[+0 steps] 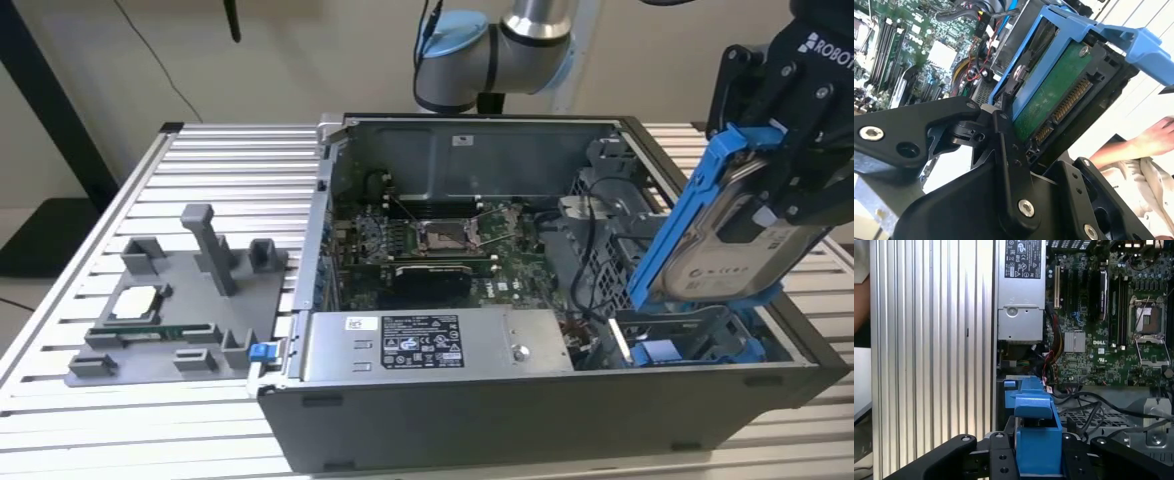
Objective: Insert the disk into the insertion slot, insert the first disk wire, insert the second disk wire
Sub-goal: 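Insert the disk into the insertion slot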
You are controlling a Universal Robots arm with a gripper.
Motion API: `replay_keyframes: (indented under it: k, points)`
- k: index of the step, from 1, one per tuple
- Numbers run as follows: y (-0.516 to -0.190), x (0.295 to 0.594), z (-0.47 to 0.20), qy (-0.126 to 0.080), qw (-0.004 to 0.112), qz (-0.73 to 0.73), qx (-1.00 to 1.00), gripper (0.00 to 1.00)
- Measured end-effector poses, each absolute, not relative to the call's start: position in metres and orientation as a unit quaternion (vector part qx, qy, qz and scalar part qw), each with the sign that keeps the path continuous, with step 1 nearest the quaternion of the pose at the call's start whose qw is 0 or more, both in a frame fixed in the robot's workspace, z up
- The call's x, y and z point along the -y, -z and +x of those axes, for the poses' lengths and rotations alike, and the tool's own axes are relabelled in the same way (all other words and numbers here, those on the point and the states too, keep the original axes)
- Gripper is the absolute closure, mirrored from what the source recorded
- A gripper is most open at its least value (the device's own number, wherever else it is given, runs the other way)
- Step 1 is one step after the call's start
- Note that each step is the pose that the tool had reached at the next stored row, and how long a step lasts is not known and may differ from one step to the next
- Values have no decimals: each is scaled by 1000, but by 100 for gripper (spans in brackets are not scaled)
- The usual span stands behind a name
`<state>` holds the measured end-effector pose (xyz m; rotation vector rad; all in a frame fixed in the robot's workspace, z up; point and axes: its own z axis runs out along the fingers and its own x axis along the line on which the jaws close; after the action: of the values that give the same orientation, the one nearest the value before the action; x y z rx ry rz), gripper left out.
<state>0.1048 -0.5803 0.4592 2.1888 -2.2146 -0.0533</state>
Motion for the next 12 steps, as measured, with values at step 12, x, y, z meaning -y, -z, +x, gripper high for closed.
replay_keyframes:
  k: [12]
  points:
    - [-456, 580, 105, 17, 14, 703, 711, 100]
